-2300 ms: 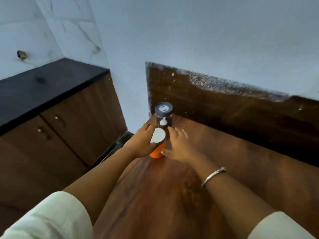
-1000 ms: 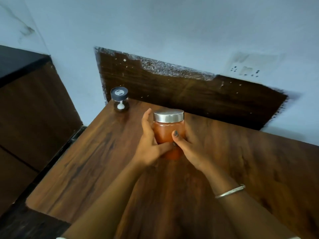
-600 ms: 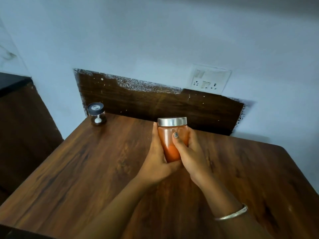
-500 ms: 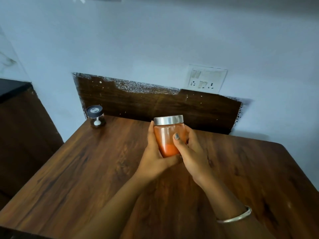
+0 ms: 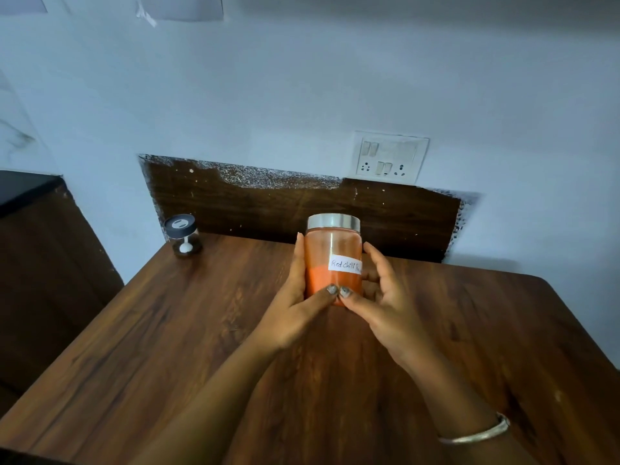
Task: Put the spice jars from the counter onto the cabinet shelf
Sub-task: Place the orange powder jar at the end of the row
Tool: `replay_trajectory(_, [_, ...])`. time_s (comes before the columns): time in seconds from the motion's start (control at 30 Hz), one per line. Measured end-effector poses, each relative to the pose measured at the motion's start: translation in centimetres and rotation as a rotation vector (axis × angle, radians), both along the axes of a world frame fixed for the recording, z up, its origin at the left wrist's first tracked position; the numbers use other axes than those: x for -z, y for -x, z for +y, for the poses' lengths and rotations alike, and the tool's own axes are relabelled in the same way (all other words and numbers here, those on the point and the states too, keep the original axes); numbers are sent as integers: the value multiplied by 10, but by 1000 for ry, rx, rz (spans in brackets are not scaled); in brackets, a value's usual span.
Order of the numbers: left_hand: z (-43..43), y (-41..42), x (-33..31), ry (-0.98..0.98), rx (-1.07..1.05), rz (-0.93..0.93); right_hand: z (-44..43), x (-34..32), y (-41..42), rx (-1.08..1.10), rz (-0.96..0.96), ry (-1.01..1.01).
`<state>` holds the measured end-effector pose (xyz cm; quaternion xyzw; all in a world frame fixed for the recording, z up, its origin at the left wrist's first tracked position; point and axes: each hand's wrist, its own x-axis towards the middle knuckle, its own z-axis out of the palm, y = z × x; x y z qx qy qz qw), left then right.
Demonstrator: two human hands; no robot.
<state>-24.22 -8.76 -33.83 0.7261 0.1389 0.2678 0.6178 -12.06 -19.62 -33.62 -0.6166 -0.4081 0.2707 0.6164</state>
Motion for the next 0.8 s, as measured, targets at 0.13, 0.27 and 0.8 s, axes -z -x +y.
replay_trajectory(0.13, [1,-3,0,41,34,-74,-3,-2,-8,-117,-13,32])
replay_trajectory(0.27, [-1,-10,0,80,51,-63,-4,-6,-17,-208,20,67])
replay_trajectory(0.8, [3,-38,-12,-122,150,74,-22,-21,-49,-115,-170,100])
